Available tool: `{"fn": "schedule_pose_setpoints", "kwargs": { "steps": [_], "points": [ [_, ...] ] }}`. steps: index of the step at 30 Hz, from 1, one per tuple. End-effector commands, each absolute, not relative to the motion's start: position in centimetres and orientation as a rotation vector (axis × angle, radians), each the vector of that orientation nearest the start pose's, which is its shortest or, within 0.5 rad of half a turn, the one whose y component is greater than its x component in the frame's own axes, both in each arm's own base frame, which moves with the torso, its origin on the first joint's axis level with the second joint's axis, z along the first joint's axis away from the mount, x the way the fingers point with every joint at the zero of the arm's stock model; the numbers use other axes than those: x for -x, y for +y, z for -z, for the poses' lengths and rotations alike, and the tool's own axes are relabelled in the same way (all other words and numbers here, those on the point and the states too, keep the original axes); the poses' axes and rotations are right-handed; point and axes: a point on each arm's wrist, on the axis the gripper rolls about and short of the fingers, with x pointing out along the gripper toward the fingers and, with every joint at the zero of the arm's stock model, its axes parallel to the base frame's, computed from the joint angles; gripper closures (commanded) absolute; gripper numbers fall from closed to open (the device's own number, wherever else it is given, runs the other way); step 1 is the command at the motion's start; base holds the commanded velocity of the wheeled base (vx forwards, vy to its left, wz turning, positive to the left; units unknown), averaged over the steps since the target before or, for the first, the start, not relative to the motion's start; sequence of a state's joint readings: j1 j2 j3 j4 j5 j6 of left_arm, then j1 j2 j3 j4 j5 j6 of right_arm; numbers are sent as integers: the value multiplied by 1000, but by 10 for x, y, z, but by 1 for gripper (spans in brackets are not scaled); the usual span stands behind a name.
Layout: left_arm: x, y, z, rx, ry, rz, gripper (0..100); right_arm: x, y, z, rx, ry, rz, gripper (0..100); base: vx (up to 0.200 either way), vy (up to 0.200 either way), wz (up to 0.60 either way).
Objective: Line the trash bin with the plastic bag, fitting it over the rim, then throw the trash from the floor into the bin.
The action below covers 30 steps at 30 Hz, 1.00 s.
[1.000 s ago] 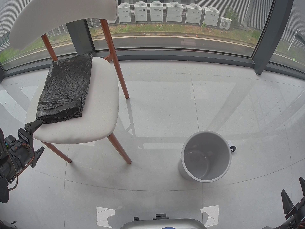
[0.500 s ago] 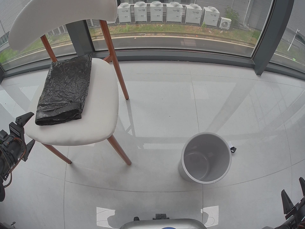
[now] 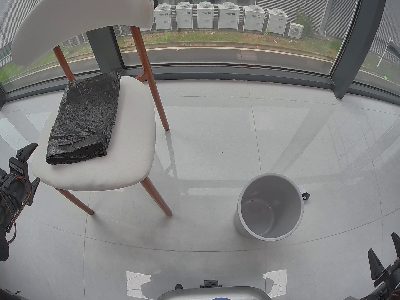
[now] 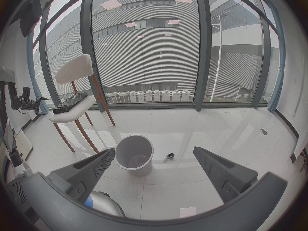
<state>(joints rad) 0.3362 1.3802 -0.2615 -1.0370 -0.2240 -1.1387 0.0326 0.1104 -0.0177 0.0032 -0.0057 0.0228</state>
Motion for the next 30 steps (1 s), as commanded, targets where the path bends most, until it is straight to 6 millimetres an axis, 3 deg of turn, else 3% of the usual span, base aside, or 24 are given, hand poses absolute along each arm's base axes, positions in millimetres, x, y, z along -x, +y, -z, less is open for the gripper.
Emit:
{"fn": "schedule_pose_setpoints", "kwargs": {
  "steps": [1, 30],
  "points": [
    [-191, 62, -143, 1161, 43, -171, 0, 12, 0, -78, -21, 149, -17, 0, 0, 0, 0],
    [-188, 60, -141, 1147, 2, -139, 0, 13, 0, -78, -25, 135, 14, 0, 0, 0, 0]
  ]
}}
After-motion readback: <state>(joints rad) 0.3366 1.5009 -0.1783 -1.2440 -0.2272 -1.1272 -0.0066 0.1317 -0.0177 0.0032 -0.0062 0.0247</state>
